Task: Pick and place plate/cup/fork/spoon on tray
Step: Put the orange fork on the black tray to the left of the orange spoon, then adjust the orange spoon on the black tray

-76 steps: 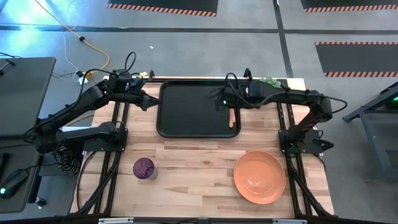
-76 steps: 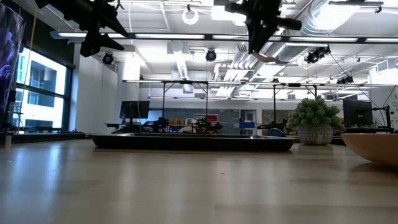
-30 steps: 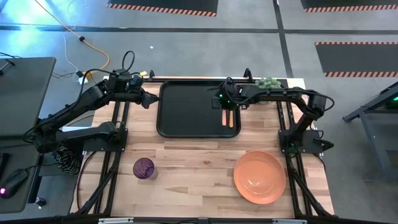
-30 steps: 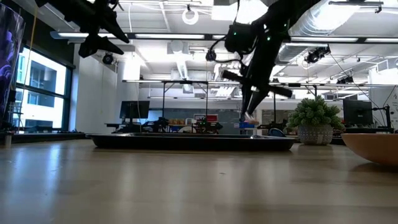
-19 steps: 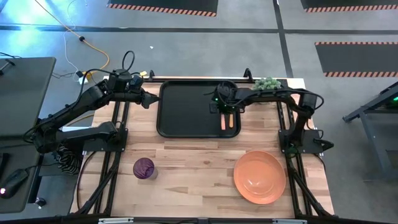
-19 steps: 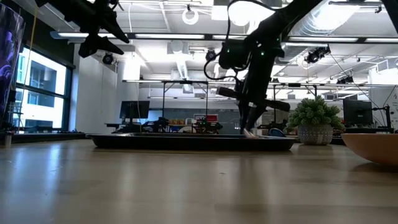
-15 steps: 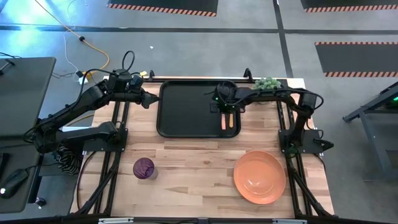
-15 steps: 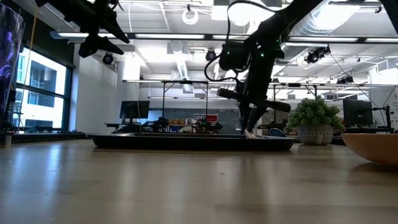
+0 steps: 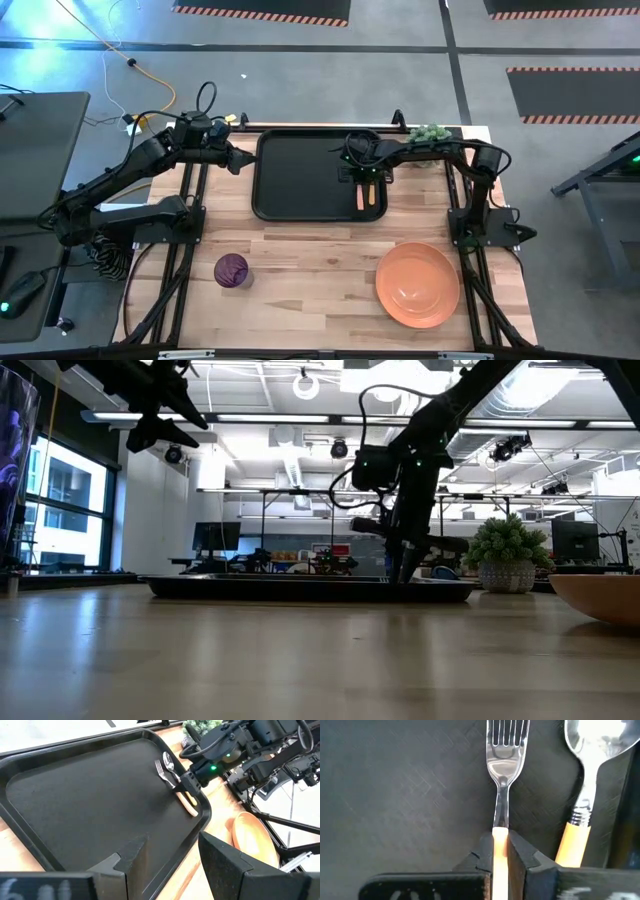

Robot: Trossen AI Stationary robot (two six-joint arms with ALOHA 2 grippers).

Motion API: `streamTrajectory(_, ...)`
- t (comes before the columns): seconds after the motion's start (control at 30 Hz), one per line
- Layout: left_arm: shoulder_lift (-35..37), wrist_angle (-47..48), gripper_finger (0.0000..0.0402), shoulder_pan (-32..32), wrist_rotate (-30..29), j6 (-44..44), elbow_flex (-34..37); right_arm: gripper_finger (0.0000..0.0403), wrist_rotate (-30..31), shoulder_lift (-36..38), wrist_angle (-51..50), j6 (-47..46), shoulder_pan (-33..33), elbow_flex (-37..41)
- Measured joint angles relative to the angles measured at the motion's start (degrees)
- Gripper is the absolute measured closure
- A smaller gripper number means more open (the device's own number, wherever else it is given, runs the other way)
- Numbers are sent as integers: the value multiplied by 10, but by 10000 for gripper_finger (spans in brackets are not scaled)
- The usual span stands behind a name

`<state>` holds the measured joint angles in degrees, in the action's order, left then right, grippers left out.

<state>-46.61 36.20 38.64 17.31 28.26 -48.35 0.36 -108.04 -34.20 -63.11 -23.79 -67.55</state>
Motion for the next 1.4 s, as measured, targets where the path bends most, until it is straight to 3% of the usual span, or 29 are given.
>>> streamTrajectory(0.3, 0, 0, 238, 0, 0, 0, 0, 385, 0, 0, 0, -1, 0, 0)
streamTrajectory(0.73, 0, 0, 238, 0, 0, 0, 0, 298, 6, 0, 2, -5, -1, 0)
streamTrajectory(1.07, 0, 0, 238, 0, 0, 0, 0, 293, -1, 0, -7, 1, -2, -21)
streamTrajectory(1.4, 0, 0, 238, 0, 0, 0, 0, 293, 29, 0, -102, 17, -2, -63)
